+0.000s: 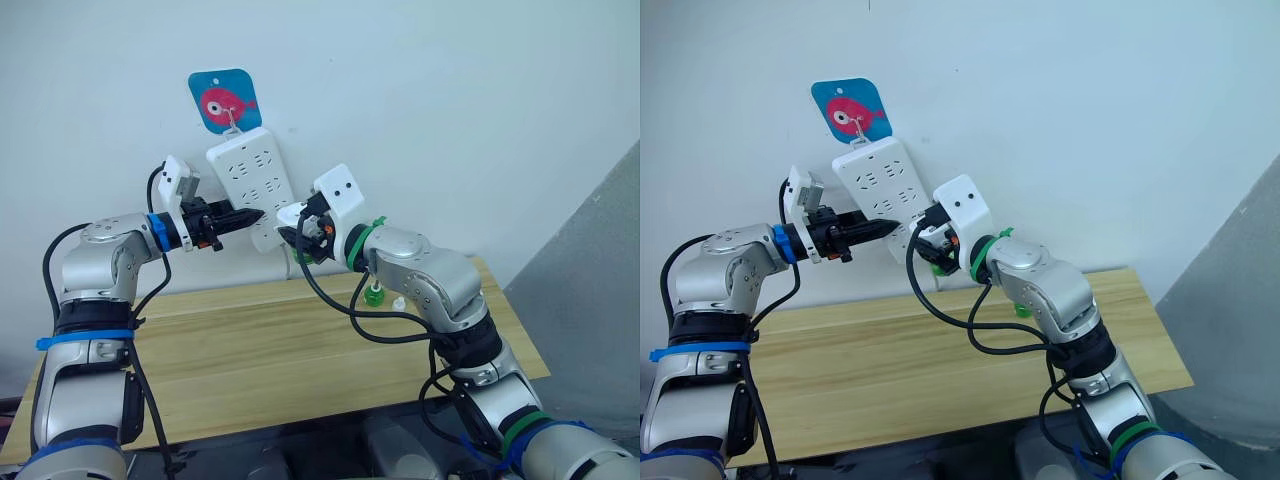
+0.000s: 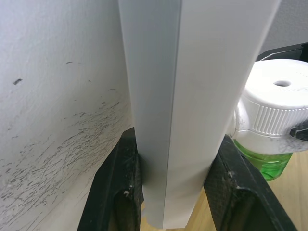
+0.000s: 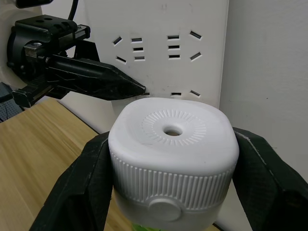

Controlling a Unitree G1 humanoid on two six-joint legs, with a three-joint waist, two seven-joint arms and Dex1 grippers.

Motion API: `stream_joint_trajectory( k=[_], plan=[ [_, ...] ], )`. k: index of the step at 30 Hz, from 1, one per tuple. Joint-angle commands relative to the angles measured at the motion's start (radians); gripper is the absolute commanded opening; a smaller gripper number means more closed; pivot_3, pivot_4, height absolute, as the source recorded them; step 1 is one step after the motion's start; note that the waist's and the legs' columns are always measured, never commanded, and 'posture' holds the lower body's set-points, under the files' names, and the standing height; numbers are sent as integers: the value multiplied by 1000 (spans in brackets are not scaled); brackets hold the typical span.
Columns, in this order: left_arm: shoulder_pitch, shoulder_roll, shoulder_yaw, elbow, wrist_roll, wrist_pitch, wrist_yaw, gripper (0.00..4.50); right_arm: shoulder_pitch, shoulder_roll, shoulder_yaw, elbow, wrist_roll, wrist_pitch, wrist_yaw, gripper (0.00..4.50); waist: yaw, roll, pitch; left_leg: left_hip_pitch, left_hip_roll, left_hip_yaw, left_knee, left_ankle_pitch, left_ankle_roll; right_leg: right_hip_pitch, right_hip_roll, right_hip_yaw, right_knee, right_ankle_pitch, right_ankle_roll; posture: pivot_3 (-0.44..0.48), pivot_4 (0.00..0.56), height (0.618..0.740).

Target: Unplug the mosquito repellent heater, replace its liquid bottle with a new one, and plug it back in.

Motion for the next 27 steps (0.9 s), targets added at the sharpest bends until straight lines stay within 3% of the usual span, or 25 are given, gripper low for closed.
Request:
stream_joint_trajectory(
  k=[1,27],
  plan=[
    [3,6,10,-40,-13,-2,-7,1303,-43,0,-22,-79,0,-2,18,3040,0,0,0,0,0,0,0,0,0,0,0,0,0,0,0,-227,79,710],
    [8,4,16,-61,-19,17,3,1303,-12,16,-11,-68,-39,-3,29,3040,1,0,0,-1,-1,-1,0,0,0,0,-1,-1,0,0,0,-223,77,710]
  ],
)
